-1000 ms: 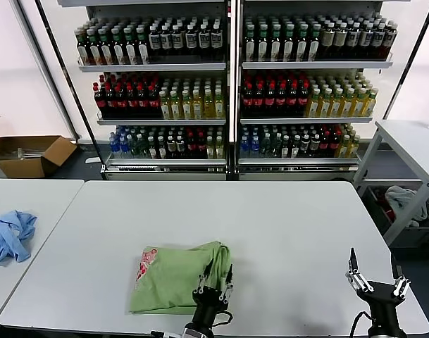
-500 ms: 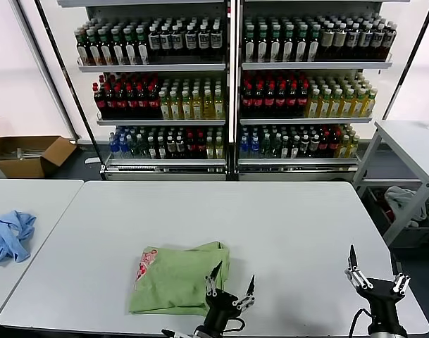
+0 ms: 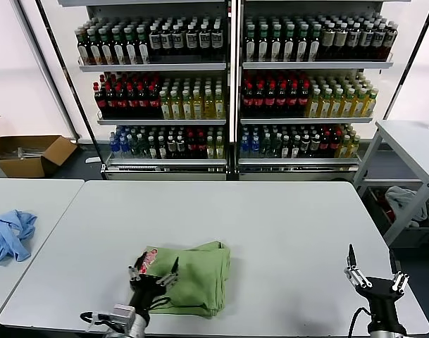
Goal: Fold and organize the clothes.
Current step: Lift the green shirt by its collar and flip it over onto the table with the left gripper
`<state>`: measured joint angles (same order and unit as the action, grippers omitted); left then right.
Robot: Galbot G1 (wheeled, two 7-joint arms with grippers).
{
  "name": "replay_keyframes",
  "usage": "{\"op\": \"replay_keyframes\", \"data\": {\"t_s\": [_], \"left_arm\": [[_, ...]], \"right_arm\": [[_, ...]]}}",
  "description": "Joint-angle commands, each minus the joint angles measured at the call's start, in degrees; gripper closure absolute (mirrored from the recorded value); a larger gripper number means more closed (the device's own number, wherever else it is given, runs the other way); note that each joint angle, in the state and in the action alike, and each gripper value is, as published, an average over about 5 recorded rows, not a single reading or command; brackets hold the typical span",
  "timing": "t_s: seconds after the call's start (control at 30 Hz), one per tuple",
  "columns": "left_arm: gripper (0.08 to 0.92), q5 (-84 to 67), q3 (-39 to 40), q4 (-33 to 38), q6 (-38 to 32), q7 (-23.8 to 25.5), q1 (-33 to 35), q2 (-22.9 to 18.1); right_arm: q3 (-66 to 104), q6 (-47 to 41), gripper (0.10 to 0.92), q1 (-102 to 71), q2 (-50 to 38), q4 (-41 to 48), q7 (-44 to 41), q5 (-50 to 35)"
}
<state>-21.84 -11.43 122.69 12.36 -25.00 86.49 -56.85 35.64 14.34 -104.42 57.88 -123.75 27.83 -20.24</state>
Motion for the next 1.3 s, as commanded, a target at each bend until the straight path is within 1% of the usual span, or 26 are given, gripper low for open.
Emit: {"op": "replay_keyframes", "data": {"t_s": [0.03, 0.27, 0.37, 0.57, 0.73, 0.8, 0.93, 1.13, 1.3], "left_arm": [[0.177, -9.55, -10.81, 0.81, 0.87, 0.64, 4.70, 3.18], [0.177, -14.80, -9.70, -2.51, 2.01, 1.01, 2.81, 1.70], [0.177, -14.84, -8.25, -3.68, 1.58, 1.59, 2.86, 0.84], [0.177, -15.73, -6.53, -8.35, 0.14, 3.16, 1.93, -0.49], [0.180, -17.07, -6.17, -9.24, -1.10, 4.59, 1.96, -0.67], [0.200, -17.11, -5.72, -9.42, -1.61, 4.83, 1.84, -0.93], [0.297, -16.74, -4.41, -9.78, -2.63, 5.40, 1.65, -1.35], [0.470, -14.49, -2.56, -10.10, -5.02, 5.71, 1.26, -1.68], [0.617, -11.67, -1.11, -8.55, -5.82, 5.23, 1.19, -1.72]], "right_arm": [[0.24, -0.06, 0.203, -0.04, -0.10, -0.08, 0.05, -0.11], [0.07, 0.15, 0.203, -0.04, 0.05, 0.17, 0.04, -0.14], [0.00, 0.14, 0.203, 0.11, 0.08, 0.28, 0.01, -0.13], [-0.04, 0.21, 0.203, 0.16, 0.09, 0.47, 0.05, -0.13], [0.07, 0.45, 0.203, -0.05, 0.10, 0.66, 0.12, -0.15], [-0.02, 0.46, 0.203, 0.02, 0.19, 0.69, 0.11, -0.10], [-0.15, 0.44, 0.203, 0.13, 0.30, 0.67, 0.08, -0.02], [-0.01, 0.45, 0.203, -0.02, 0.30, 0.59, 0.12, -0.01], [-0.13, 0.43, 0.203, 0.29, 0.53, 0.54, 0.16, 0.08]]}}
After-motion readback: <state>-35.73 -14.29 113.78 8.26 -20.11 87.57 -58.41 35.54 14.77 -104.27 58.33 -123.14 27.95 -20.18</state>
